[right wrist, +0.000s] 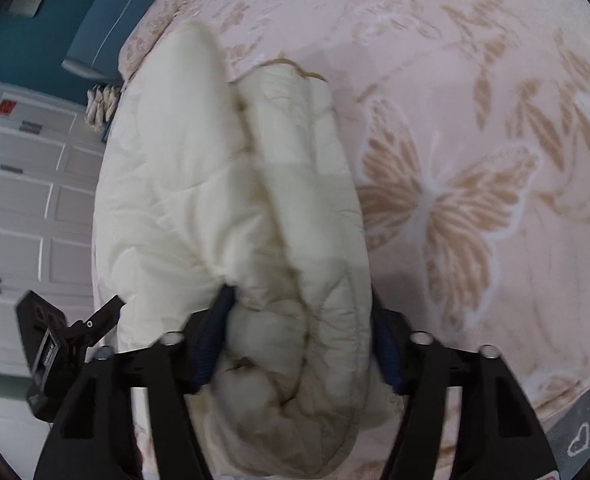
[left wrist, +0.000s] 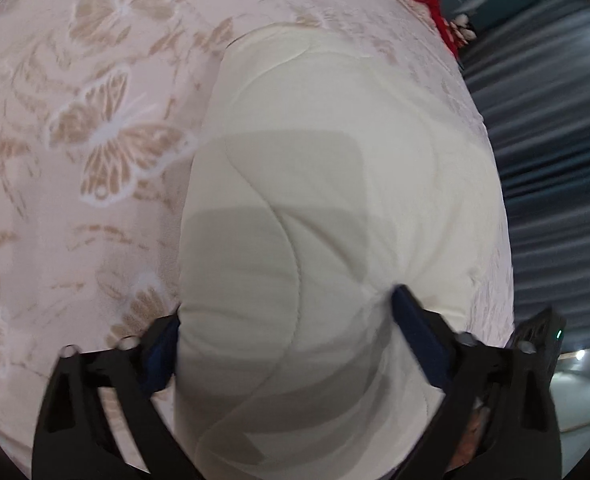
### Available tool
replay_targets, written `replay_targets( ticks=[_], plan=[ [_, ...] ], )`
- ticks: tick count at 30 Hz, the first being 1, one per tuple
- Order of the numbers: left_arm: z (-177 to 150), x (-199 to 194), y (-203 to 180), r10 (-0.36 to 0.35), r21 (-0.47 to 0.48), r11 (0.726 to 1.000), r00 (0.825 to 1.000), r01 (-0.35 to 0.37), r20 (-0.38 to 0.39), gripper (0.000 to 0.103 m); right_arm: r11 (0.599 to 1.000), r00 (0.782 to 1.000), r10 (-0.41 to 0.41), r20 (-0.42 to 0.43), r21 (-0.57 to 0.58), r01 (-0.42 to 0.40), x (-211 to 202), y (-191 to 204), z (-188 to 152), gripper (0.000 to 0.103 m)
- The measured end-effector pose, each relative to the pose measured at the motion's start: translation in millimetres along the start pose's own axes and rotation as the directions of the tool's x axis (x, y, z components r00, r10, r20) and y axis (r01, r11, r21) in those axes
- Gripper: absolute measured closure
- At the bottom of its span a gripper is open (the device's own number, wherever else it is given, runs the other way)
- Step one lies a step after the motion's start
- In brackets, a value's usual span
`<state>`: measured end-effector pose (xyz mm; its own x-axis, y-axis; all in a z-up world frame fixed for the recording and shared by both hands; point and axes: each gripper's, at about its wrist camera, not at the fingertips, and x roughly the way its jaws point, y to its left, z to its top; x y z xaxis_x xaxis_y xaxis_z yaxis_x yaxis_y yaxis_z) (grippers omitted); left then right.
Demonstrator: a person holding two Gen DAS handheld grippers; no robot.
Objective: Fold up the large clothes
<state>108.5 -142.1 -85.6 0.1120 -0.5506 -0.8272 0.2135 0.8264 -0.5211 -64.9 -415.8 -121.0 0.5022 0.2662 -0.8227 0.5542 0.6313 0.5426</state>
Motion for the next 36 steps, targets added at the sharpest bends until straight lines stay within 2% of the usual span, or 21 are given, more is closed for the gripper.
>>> replay_targets(
  ticks=[1, 2, 3, 5, 6, 9, 11, 13, 16, 18, 20, 21, 23, 25, 28, 30, 31, 33, 36],
  plan=[
    [-2, -6, -4, 0.007, 0.028, 1.0, 1.0, -0.007, 0.011, 0.031, 1.0, 1.0, -0.016, 0.016, -0.024, 0.016, -3, 8, -1, 0.061],
    [-3, -14, -10, 0.014, 0.065, 0.998, 1.0, -0.015, 0.025, 0.036, 0.998, 0.999, -0.031, 0.03, -0.058, 0.033, -8, 17, -4, 0.072],
    [-5, -23, -14, 0.017, 0.093, 0.995, 0.999, -0.02, 0.038, 0.043, 0.995, 0.998, -0.037, 0.041, -0.095, 0.041, -13, 26, -5, 0.074],
    [-6, -38, -15, 0.027, 0.119, 0.992, 0.998, -0.034, 0.058, 0.045, 0.979, 0.995, -0.076, 0.068, -0.184, 0.087, -21, 51, -14, 0.074],
    [-8, -47, -14, 0.051, 0.128, 0.99, 0.996, -0.06, 0.072, 0.045, 0.975, 0.995, -0.074, 0.062, -0.206, 0.085, -20, 57, -19, 0.075],
    [-16, -49, 0, 0.095, 0.133, 0.986, 0.994, -0.101, 0.048, 0.045, 0.971, 0.995, -0.096, 0.031, -0.219, 0.101, -3, 60, -34, 0.075],
    [-22, -34, 6, 0.127, 0.135, 0.982, 0.991, -0.13, 0.033, 0.044, 0.956, 0.986, -0.162, 0.051, -0.239, 0.169, 10, 58, -41, 0.074],
    [-27, -27, 4, 0.172, 0.168, 0.969, 0.983, -0.181, 0.062, 0.042, 0.944, 0.979, -0.191, 0.068, -0.262, 0.202, 17, 59, -43, 0.072],
    [-24, -21, -3, 0.205, 0.169, 0.962, 0.976, -0.214, 0.065, 0.038, 0.935, 0.975, -0.213, 0.057, -0.276, 0.22, 21, 62, -40, 0.069],
    [-22, -21, -5, 0.216, 0.155, 0.962, 0.975, -0.223, 0.059, 0.036, 0.94, 0.976, -0.217, 0.035, -0.261, 0.219, 19, 65, -36, 0.062],
    [-19, -28, -6, 0.218, 0.142, 0.964, 0.974, -0.225, 0.059, 0.032, 0.95, 0.977, -0.213, 0.015, -0.229, 0.211, 10, 71, -31, 0.06],
    [-18, -34, -8, 0.233, 0.139, 0.961, 0.97, -0.24, 0.063, 0.03, 0.959, 0.979, -0.202, 0.01, -0.203, 0.199, 1, 72, -29, 0.055],
    [-15, -47, -6, 0.243, 0.141, 0.958, 0.968, -0.25, 0.069, 0.029, 0.961, 0.98, -0.193, 0.041, -0.193, 0.198, -20, 79, -26, 0.055],
    [-13, -62, -7, 0.246, 0.136, 0.957, 0.965, -0.256, 0.09, 0.029, 0.953, 0.975, -0.194, 0.108, -0.217, 0.213, -41, 97, -20, 0.054],
    [5, -89, -18, 0.204, 0.134, 0.965, 0.966, -0.226, 0.16, 0.018, 0.95, 0.976, -0.15, 0.156, -0.25, 0.186, -58, 118, -9, 0.046],
    [23, -100, -23, 0.173, 0.126, 0.972, 0.965, -0.2, 0.198, 0.014, 0.949, 0.978, -0.117, 0.171, -0.271, 0.161, -54, 136, 11, 0.044],
    [37, -102, -26, 0.162, 0.121, 0.974, 0.965, -0.189, 0.208, 0.011, 0.945, 0.974, -0.125, 0.186, -0.278, 0.175, -48, 144, 21, 0.044],
    [62, -96, -25, 0.167, 0.106, 0.976, 0.965, -0.191, 0.201, 0.011, 0.94, 0.969, -0.15, 0.198, -0.276, 0.202, -38, 148, 38, 0.041],
    [88, -76, -15, 0.188, 0.063, 0.978, 0.971, -0.199, 0.148, 0.011, 0.942, 0.964, -0.211, 0.159, -0.23, 0.244, -8, 139, 63, 0.041]
  ],
)
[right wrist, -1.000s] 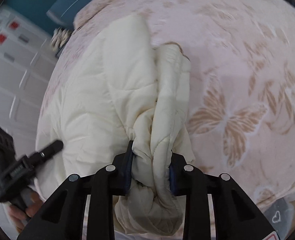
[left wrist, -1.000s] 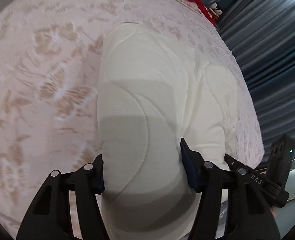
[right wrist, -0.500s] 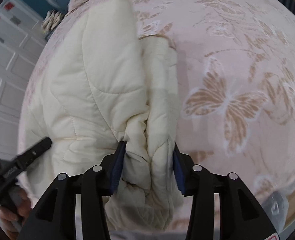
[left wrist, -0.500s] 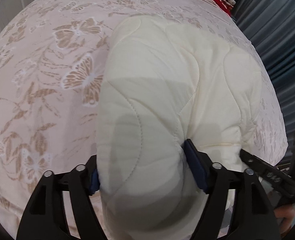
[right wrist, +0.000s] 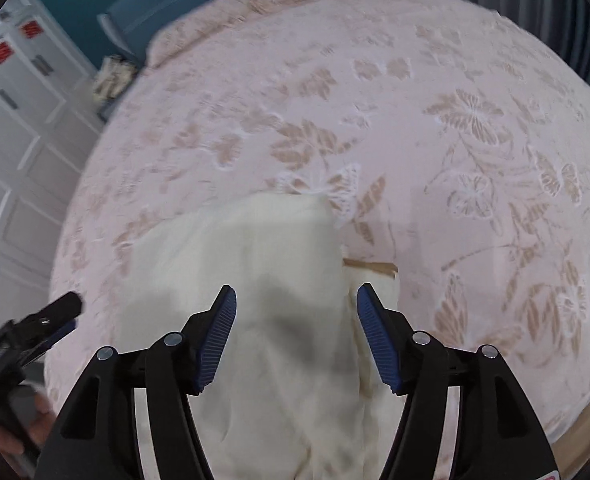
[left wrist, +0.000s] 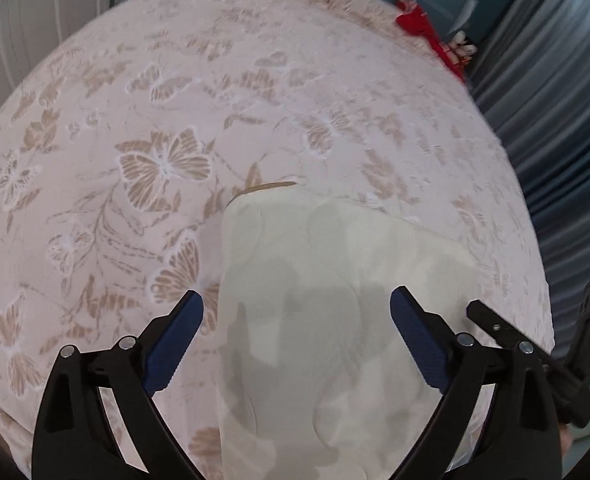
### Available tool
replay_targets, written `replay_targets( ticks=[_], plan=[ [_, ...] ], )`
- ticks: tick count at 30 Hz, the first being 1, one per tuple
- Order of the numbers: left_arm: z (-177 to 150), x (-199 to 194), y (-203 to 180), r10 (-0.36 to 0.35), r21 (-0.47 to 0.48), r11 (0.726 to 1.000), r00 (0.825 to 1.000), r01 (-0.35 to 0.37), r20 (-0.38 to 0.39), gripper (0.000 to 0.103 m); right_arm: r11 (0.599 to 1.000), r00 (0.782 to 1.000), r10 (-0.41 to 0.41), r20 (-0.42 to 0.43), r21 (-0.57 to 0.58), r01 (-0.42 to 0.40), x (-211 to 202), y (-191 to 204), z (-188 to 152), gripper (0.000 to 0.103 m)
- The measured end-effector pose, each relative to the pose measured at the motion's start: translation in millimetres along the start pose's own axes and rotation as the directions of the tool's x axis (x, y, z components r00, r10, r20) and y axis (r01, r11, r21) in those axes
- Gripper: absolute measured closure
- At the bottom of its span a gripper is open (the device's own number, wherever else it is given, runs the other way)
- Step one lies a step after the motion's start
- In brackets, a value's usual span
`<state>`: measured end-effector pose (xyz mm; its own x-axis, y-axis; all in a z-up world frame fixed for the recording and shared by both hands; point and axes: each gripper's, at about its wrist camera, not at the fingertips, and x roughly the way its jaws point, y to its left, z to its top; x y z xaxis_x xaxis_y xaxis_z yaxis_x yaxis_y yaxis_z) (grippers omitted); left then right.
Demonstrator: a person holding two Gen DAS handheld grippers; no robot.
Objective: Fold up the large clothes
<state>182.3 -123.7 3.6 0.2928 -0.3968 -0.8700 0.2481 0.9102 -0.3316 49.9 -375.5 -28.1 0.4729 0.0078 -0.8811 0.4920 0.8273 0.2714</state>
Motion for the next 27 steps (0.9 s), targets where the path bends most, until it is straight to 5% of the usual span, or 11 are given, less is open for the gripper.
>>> replay_targets(
  ticks=[1, 2, 3, 8, 13, 27],
  plan=[
    [4, 7, 2, 0.005, -0.011, 1.0, 1.0, -0.005, -0.014, 0.012, 1.0, 0.999, 0.0, -0.037, 0.012, 0.0, 11, -4, 0, 0.052],
    [6, 11, 3, 0.012, -0.014, 1.0, 1.0, -0.013, -0.024, 0.012, 0.999, 0.997, 0.038, -0.064, 0.023, -0.037, 18, -13, -3, 0.09],
    [7, 14, 3, 0.015, -0.014, 1.0, 0.999, -0.016, -0.029, 0.014, 0.993, 0.989, 0.11, -0.095, 0.057, -0.105, 22, -19, -4, 0.096],
    [-3, 16, -10, 0.051, 0.059, 0.997, 0.999, -0.052, 0.013, 0.015, 0.992, 0.992, 0.117, 0.051, 0.049, -0.12, -23, -34, -13, 0.098],
    [-22, 56, -21, 0.122, 0.107, 0.988, 0.991, -0.115, -0.054, 0.017, 0.996, 1.0, -0.015, -0.025, 0.088, 0.017, 23, -54, -24, 0.096],
    [-44, 95, -22, 0.211, 0.126, 0.971, 0.976, -0.204, -0.044, 0.011, 0.997, 0.997, -0.052, -0.059, 0.058, 0.055, 64, -59, -37, 0.09]
  ],
)
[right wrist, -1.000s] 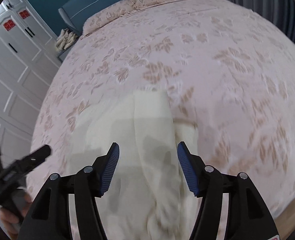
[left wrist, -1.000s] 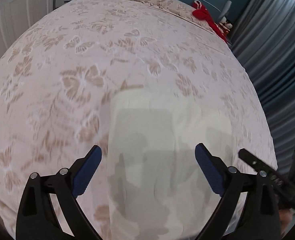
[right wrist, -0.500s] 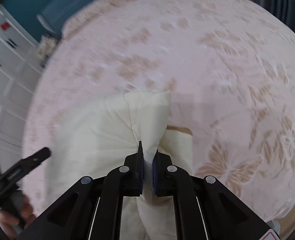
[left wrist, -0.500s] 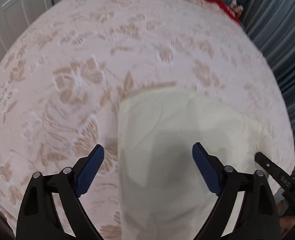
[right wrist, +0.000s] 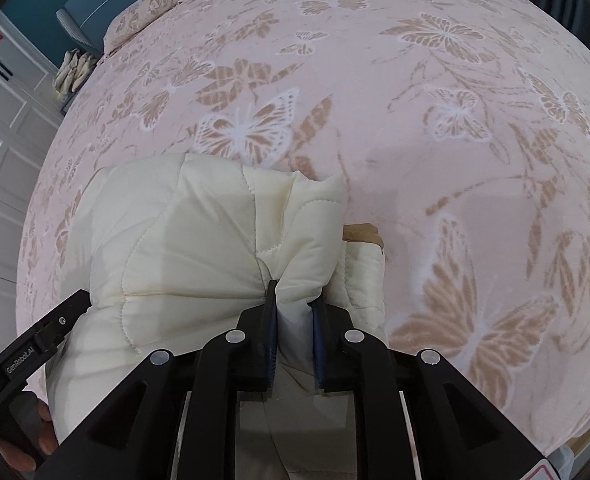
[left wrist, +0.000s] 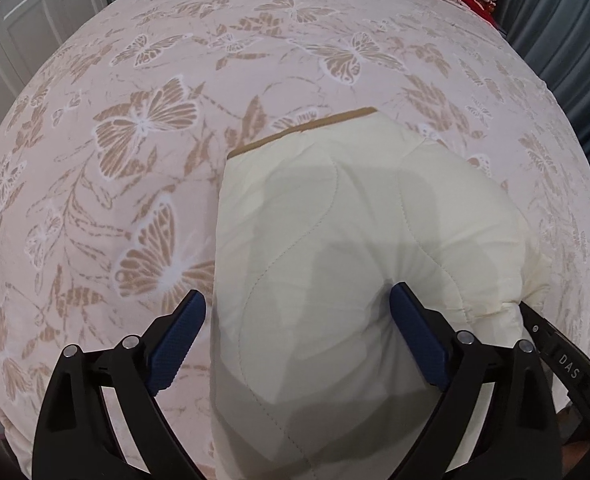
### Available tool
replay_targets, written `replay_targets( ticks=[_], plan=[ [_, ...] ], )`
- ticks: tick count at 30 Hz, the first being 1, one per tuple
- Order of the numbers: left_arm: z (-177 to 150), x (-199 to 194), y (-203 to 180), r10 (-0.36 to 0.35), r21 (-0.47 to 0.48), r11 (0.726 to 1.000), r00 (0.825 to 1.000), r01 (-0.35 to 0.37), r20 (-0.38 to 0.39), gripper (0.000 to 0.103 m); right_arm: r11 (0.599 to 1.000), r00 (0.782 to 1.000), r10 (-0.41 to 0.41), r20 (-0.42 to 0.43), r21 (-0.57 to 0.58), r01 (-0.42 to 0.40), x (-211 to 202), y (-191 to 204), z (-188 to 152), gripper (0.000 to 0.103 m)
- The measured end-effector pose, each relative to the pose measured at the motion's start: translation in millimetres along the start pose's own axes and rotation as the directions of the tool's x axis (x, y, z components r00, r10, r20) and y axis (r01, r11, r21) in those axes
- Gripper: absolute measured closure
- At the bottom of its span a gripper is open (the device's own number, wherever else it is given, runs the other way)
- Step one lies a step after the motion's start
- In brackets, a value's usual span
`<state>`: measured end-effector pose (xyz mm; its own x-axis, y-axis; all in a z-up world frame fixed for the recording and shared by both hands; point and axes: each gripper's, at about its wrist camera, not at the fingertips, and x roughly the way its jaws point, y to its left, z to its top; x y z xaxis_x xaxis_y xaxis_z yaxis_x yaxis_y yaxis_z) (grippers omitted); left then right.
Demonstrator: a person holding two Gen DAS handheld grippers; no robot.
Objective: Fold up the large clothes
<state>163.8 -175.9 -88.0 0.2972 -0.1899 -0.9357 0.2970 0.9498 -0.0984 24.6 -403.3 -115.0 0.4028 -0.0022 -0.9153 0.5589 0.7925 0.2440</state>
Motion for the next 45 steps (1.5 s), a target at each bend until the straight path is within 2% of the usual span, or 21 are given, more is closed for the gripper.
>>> replay_targets(
  ticks=[7, 12, 14, 17, 18, 19, 21, 22, 23, 24, 26, 29, 31, 33, 35, 37, 39, 41, 42, 45],
  plan=[
    [-5, 10, -2, 0.031, 0.009, 0.999, 0.999, -0.031, 0.016, 0.007, 1.0, 1.0, -0.007, 0.011, -0.015, 0.007, 6, 1, -2, 0.089],
    [-7, 19, 4, 0.018, -0.023, 1.0, 1.0, -0.018, 0.018, 0.005, 1.0, 1.0, -0.001, 0.024, -0.014, 0.002, 10, 1, -3, 0.088],
    [-7, 22, 9, -0.014, -0.054, 0.998, 1.0, 0.015, 0.018, 0.005, 1.0, 0.999, 0.007, 0.036, -0.006, -0.007, 10, -1, -3, 0.087],
    [-10, 23, 28, -0.133, -0.139, 0.981, 0.991, 0.135, 0.024, 0.005, 0.998, 0.996, 0.066, 0.063, 0.018, -0.067, 4, -10, -4, 0.082],
    [-11, 22, 34, -0.172, -0.162, 0.971, 0.985, 0.174, 0.023, 0.005, 0.996, 0.995, 0.08, 0.065, 0.035, -0.082, -2, -12, -4, 0.076],
    [-13, 15, 46, -0.226, -0.197, 0.954, 0.974, 0.225, 0.022, 0.005, 0.993, 0.994, 0.095, 0.062, 0.063, -0.099, -12, -17, -5, 0.072],
    [-21, -3, 67, -0.305, -0.238, 0.924, 0.952, 0.3, 0.019, 0.005, 0.991, 0.993, 0.105, 0.051, 0.08, -0.109, -30, -22, -10, 0.051],
    [-25, -11, 73, -0.338, -0.24, 0.912, 0.941, 0.333, 0.021, 0.005, 0.99, 0.992, 0.118, 0.039, 0.075, -0.121, -40, -25, -16, 0.043],
    [-32, -21, 81, -0.377, -0.233, 0.899, 0.926, 0.372, 0.021, 0.005, 0.99, 0.992, 0.121, 0.023, 0.069, -0.122, -46, -28, -22, 0.029],
    [-40, -28, 86, -0.405, -0.22, 0.891, 0.914, 0.398, 0.015, 0.005, 0.99, 0.993, 0.12, 0.007, 0.069, -0.12, -50, -31, -29, 0.024],
    [-53, -30, 90, -0.432, -0.211, 0.884, 0.902, 0.418, -0.021, 0.005, 0.986, 0.988, 0.15, -0.044, 0.078, -0.147, -48, -37, -45, 0.021],
    [-75, -13, 87, -0.498, -0.255, 0.85, 0.862, 0.462, -0.098, 0.005, 0.955, 0.962, 0.252, -0.1, 0.184, -0.231, -33, -52, -65, 0.016],
    [-82, -3, 86, -0.551, -0.322, 0.805, 0.829, 0.498, -0.096, 0.005, 0.918, 0.935, 0.335, -0.116, 0.266, -0.296, -22, -60, -73, 0.016],
    [-87, 11, 85, -0.611, -0.397, 0.747, 0.786, 0.534, -0.093, 0.005, 0.864, 0.897, 0.426, -0.117, 0.346, -0.366, -9, -66, -79, 0.015],
    [-89, 16, 80, -0.633, -0.422, 0.724, 0.769, 0.546, -0.09, 0.005, 0.842, 0.883, 0.457, -0.111, 0.376, -0.388, -2, -66, -83, 0.015],
    [-86, 11, 71, -0.604, -0.39, 0.754, 0.791, 0.529, -0.094, 0.005, 0.855, 0.89, 0.442, -0.111, 0.353, -0.381, -3, -62, -83, 0.021],
    [-83, 0, 59, -0.567, -0.331, 0.794, 0.817, 0.511, -0.1, 0.005, 0.866, 0.896, 0.43, -0.109, 0.331, -0.375, -9, -55, -82, 0.034],
    [-81, -13, 47, -0.53, -0.265, 0.829, 0.843, 0.492, -0.095, 0.01, 0.891, 0.913, 0.395, -0.104, 0.285, -0.354, -18, -47, -81, 0.044],
    [-80, -18, 43, -0.515, -0.24, 0.842, 0.853, 0.483, -0.089, 0.013, 0.906, 0.923, 0.373, -0.096, 0.254, -0.34, -24, -42, -81, 0.051],
    [-77, -38, 31, -0.468, -0.153, 0.878, 0.882, 0.454, -0.063, 0.025, 0.935, 0.945, 0.319, -0.075, 0.185, -0.302, -38, -30, -80, 0.062]
  ],
)
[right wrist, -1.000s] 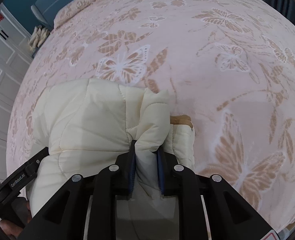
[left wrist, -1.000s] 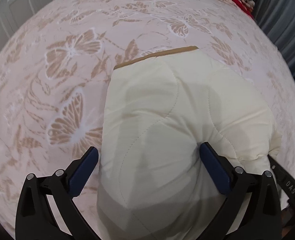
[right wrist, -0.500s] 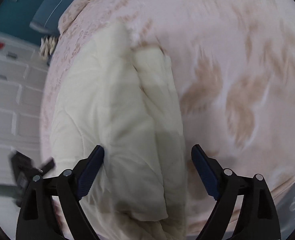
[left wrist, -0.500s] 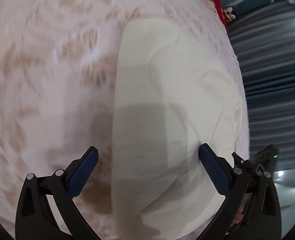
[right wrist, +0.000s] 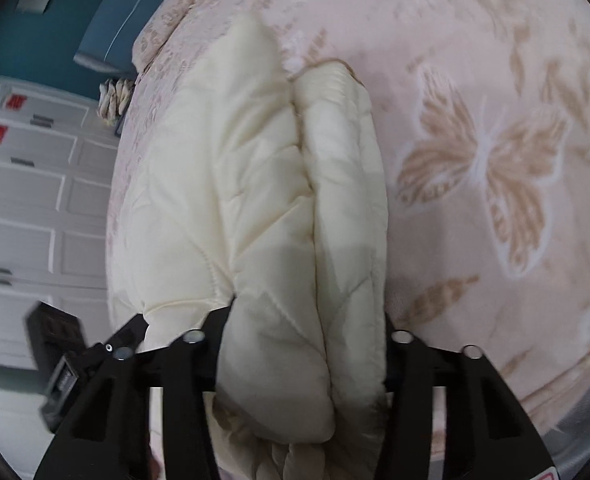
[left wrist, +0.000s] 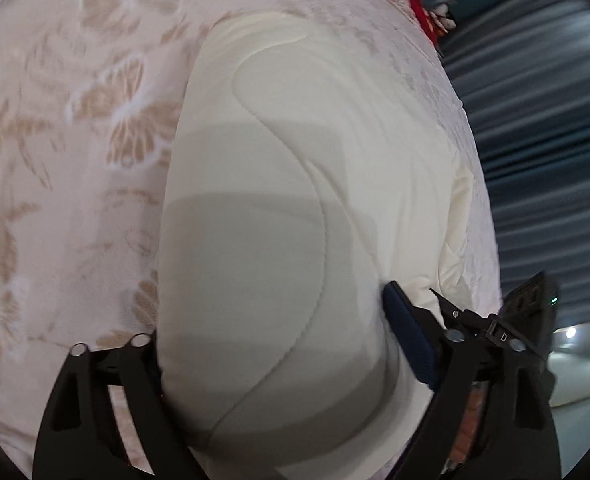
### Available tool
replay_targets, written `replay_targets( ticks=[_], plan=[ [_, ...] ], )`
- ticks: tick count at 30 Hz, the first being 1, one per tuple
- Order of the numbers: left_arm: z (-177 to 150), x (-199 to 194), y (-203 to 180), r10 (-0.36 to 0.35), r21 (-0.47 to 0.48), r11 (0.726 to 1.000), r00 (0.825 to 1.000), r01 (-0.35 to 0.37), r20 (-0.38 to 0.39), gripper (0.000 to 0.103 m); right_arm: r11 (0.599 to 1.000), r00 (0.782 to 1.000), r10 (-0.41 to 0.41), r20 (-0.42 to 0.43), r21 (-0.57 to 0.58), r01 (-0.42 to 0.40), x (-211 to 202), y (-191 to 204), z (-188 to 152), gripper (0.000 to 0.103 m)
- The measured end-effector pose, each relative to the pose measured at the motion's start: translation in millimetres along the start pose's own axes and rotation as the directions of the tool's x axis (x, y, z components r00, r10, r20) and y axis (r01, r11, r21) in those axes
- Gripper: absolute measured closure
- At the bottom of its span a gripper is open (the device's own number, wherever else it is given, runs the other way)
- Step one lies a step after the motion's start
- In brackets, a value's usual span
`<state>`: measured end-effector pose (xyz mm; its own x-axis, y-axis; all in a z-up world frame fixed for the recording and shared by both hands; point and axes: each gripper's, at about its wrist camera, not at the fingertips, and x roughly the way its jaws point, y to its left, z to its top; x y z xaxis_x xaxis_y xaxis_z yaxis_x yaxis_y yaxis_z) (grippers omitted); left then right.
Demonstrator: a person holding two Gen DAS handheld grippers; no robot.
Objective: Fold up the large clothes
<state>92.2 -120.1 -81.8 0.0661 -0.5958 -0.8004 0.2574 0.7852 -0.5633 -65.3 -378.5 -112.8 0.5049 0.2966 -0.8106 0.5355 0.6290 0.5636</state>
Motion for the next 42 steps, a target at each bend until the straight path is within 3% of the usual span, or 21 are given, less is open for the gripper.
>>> replay_targets(
  ticks=[4, 7, 11, 16, 22, 26, 34, 37, 39, 42],
  plan=[
    [4, -17, -23, 0.052, 0.106, 0.993, 0.997, -0.058, 0.061, 0.037, 0.994, 0.996, -0.063, 0.056, -0.089, 0.068, -10, 26, -8, 0.069],
    [5, -35, -42, 0.078, 0.175, 0.98, 0.99, -0.098, 0.119, 0.041, 0.983, 0.99, -0.09, 0.104, -0.152, 0.106, -23, 47, -12, 0.071],
    [6, -72, -61, 0.072, 0.236, 0.965, 0.978, -0.118, 0.195, 0.042, 0.965, 0.978, -0.089, 0.188, -0.226, 0.131, -51, 72, -17, 0.073],
    [2, -124, -75, 0.038, 0.281, 0.951, 0.952, -0.127, 0.302, 0.042, 0.93, 0.945, -0.065, 0.32, -0.325, 0.174, -96, 110, -25, 0.073],
    [-1, -192, -93, -0.021, 0.339, 0.929, 0.894, -0.147, 0.447, 0.042, 0.878, 0.894, 0.012, 0.448, -0.432, 0.205, -139, 172, -33, 0.074],
    [0, -231, -92, -0.061, 0.353, 0.924, 0.856, -0.147, 0.513, 0.042, 0.85, 0.874, 0.076, 0.48, -0.489, 0.195, -157, 205, -41, 0.075],
    [16, -295, -76, -0.146, 0.399, 0.902, 0.754, -0.164, 0.641, 0.042, 0.775, 0.816, 0.191, 0.546, -0.594, 0.216, -178, 282, -48, 0.076],
    [28, -309, -62, -0.16, 0.407, 0.895, 0.72, -0.183, 0.675, 0.042, 0.752, 0.805, 0.222, 0.549, -0.622, 0.217, -171, 308, -44, 0.076],
    [40, -314, -49, -0.159, 0.4, 0.898, 0.711, -0.184, 0.685, 0.041, 0.744, 0.805, 0.234, 0.546, -0.634, 0.213, -162, 320, -40, 0.076],
    [62, -310, -25, -0.158, 0.381, 0.91, 0.714, -0.163, 0.682, 0.041, 0.734, 0.816, 0.239, 0.526, -0.648, 0.203, -136, 335, -26, 0.076]
  ],
)
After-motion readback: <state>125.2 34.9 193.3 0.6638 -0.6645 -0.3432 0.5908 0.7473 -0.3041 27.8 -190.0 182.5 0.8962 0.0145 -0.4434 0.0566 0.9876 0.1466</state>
